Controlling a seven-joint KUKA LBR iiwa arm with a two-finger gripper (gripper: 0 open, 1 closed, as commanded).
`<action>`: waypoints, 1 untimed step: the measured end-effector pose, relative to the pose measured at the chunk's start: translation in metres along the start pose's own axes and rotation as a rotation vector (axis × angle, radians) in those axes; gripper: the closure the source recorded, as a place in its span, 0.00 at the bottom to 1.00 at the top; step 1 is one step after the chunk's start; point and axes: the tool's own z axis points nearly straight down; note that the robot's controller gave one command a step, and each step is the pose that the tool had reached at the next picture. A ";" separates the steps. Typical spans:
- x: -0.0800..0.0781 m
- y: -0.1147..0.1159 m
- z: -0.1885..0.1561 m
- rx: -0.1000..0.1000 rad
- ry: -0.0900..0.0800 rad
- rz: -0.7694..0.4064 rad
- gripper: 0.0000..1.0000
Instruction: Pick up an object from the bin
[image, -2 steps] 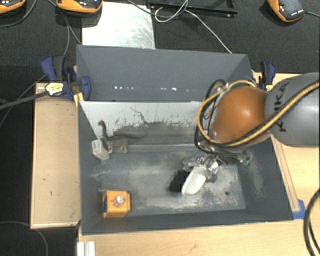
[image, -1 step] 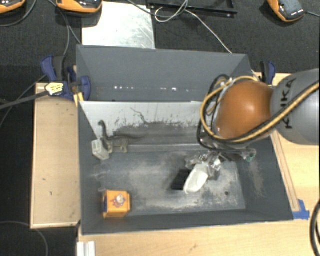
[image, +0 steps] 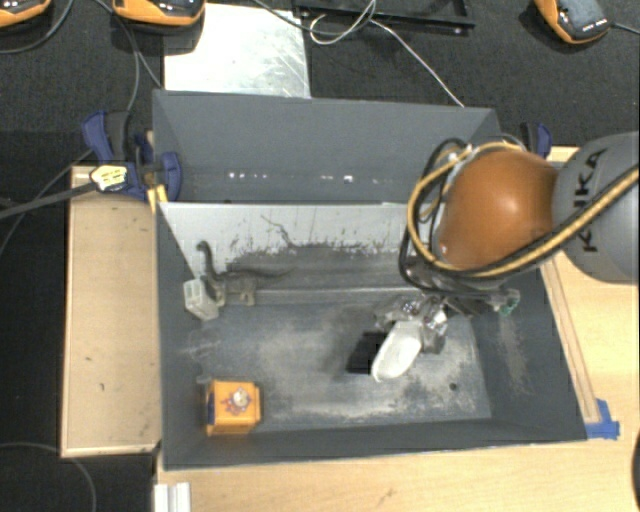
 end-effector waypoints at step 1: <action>0.000 -0.001 -0.016 0.002 -0.002 0.001 1.00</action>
Offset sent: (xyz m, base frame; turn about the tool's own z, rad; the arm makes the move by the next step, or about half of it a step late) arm -0.0001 -0.0001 0.0000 0.0000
